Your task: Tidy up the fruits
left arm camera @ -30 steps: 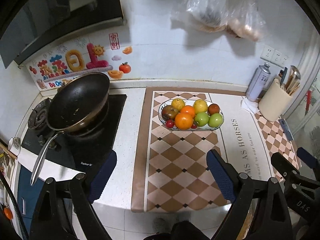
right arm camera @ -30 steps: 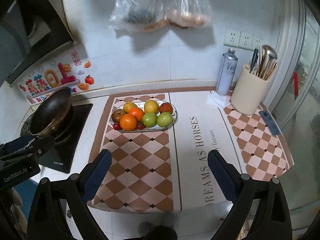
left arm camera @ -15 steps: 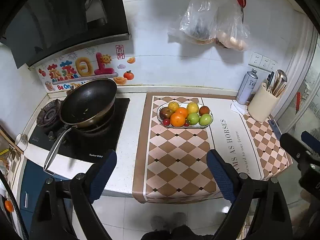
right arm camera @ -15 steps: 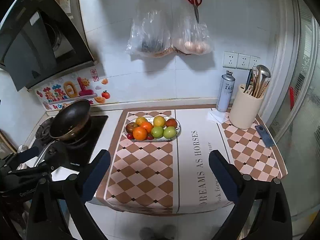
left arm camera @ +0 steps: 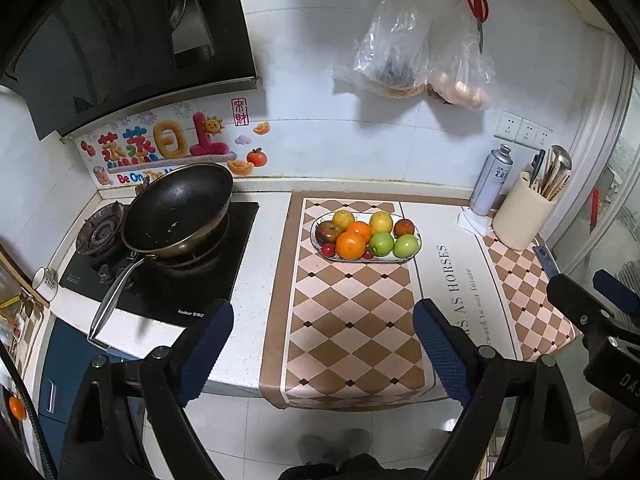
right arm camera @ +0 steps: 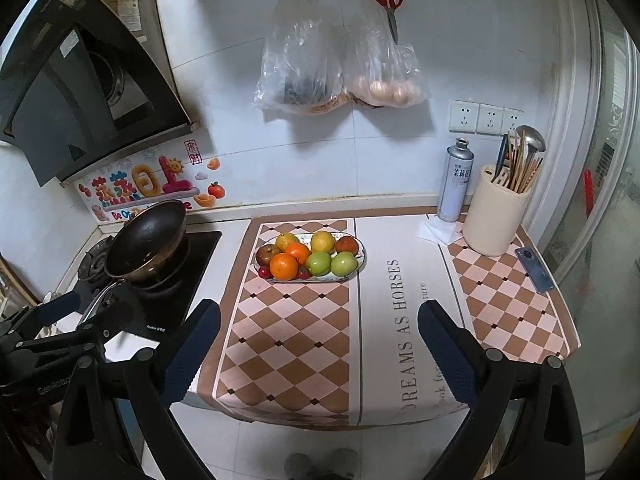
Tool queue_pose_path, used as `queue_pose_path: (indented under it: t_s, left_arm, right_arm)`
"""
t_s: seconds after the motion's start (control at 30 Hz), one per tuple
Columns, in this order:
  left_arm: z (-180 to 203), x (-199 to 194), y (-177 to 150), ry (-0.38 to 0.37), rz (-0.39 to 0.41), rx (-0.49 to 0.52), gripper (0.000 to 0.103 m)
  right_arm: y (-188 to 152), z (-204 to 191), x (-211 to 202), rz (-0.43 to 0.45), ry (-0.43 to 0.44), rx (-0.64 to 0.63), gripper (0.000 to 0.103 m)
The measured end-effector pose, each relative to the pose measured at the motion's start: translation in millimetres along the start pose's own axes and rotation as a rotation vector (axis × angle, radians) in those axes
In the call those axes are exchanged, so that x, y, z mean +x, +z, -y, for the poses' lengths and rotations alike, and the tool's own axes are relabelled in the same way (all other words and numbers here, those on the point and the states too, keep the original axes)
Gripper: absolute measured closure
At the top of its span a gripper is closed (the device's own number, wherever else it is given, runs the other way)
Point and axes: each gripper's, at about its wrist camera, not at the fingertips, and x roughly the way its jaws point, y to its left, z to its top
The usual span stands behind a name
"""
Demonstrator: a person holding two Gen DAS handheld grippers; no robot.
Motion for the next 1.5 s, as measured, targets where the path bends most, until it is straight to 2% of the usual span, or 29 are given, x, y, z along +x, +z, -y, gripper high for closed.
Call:
queue_pose_path:
  t_s: [0.13, 0.2, 0.37, 0.53, 0.83, 1.5]
  left_arm:
    - [2, 14, 12, 0.012, 0.01, -0.003, 0.011]
    - [2, 21, 17, 0.015, 0.012, -0.005, 0.001]
    - [7, 47, 32, 0.033, 0.013, 0.008, 0.001]
    - [10, 82, 43, 0.052, -0.027, 0.011, 0.001]
    - [8, 124, 51, 0.07, -0.089, 0.004, 0.001]
    - [10, 132, 53, 0.083, -0.091, 0.012, 0.001]
  right_arm:
    - [9, 0, 17, 0.004, -0.02, -0.01, 0.002]
    - [16, 2, 30, 0.004, -0.032, -0.012, 0.002]
    - [33, 6, 67, -0.011, -0.061, -0.018, 0.002]
    - [45, 10, 105, -0.046, -0.076, -0.02, 0.002]
    - [46, 17, 154, -0.109, -0.09, -0.019, 0.002]
    - [48, 19, 165, -0.119, -0.092, -0.022, 0.002]
